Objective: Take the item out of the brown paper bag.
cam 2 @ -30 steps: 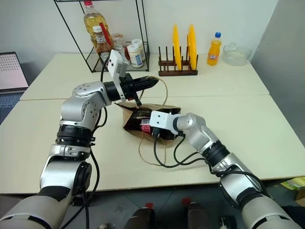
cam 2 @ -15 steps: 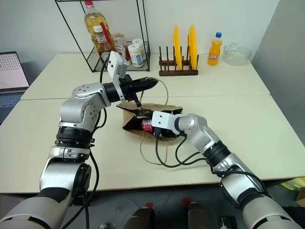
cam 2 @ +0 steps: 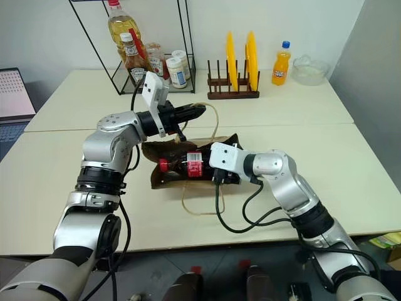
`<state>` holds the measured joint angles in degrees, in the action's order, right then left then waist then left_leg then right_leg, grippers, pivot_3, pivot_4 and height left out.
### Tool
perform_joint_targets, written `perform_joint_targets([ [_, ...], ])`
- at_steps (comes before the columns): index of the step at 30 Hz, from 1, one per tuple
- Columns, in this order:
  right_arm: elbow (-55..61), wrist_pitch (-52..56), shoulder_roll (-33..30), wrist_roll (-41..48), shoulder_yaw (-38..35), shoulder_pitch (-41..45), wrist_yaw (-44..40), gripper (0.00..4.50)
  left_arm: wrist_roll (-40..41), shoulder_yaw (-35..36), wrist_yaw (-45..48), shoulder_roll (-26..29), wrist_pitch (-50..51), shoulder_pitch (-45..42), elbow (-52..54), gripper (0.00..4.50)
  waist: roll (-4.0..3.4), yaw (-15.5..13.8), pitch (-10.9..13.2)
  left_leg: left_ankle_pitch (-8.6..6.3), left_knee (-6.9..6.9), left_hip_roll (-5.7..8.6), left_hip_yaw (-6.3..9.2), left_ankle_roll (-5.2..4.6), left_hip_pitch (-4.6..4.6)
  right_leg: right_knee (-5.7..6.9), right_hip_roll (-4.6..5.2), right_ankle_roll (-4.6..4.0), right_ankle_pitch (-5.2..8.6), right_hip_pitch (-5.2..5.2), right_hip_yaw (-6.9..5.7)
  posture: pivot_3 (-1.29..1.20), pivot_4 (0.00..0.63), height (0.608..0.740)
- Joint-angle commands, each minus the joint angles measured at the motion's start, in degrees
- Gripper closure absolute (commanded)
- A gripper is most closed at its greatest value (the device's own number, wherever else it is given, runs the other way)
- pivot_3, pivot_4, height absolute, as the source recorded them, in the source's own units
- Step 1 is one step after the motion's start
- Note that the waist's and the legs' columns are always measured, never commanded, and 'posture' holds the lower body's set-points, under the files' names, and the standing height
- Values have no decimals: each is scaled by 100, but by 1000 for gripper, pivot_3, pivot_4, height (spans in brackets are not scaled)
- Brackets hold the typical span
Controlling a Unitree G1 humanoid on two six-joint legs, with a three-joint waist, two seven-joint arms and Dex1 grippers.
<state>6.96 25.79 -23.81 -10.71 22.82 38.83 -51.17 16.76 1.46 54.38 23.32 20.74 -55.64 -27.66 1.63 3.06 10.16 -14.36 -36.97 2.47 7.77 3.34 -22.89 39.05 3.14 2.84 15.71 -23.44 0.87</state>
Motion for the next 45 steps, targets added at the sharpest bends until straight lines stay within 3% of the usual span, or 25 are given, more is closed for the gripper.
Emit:
perform_joint_targets([
  [1,852,254,-19,563,-508,-1,-125,1267,-33,-3,2,0,-178,-230,12,4500,0,0,1,0,0,-1,0,0,-1,0,0,0,0,-2,0,0,150,740],
  [6,2233,1347,-459,2019,-1500,-262,-698,1267,-101,-24,1,-2,-261,-254,-91,4500,1,-18,1,-1,1,-4,3,0,-4,-4,2,0,0,-1,1,0,150,740],
  [10,2923,2285,-812,2846,-2091,-233,-616,1267,-145,-25,14,13,-301,-222,-100,4500,1,-53,1,-2,0,-2,3,-4,-3,-5,3,0,0,4,-2,0,150,740],
  [13,3139,3170,-828,3298,-2699,56,-124,1267,-152,-10,27,32,-305,-205,-88,4500,0,-50,2,-11,0,-3,3,-20,0,-1,0,0,0,4,-2,0,150,740],
  [19,2313,4685,-965,2413,-3863,197,1940,1267,-147,-8,42,63,-322,-214,-112,4500,0,-140,1,-11,-2,-2,1,-21,-1,0,2,0,0,4,1,0,150,740],
  [22,1891,4399,-1394,2025,-3631,-440,2272,1267,-153,-22,33,41,-346,-260,-167,4500,0,-198,1,-3,2,-1,2,-7,-4,-2,4,0,0,3,-1,0,150,740],
  [28,941,3916,-1608,1775,-3250,-1091,2500,1267,-164,-39,37,23,-366,-336,-214,4500,-9,-84,7,-3,1,5,-26,-9,-6,-3,13,0,0,-1,16,0,150,740],
  [40,-158,4089,-1471,2110,-3140,-1035,2395,1267,-140,-39,-6,88,-304,-199,-10,4500,-9,-9,6,-12,-1,0,-18,-26,-1,3,1,1,-1,1,11,0,150,740],
  [43,-212,3989,-1508,2162,-3140,-1014,2359,215,-135,-30,-20,99,-290,-169,37,4500,-10,-9,6,-12,-1,-1,-18,-25,-1,3,1,1,-1,2,10,0,150,740],
  [45,-188,3933,-1528,2209,-3172,-1019,2321,41,-136,-23,-32,101,-285,-157,52,4500,-10,-10,6,-12,-1,0,-18,-25,-1,3,1,1,-1,2,10,0,150,740],
])
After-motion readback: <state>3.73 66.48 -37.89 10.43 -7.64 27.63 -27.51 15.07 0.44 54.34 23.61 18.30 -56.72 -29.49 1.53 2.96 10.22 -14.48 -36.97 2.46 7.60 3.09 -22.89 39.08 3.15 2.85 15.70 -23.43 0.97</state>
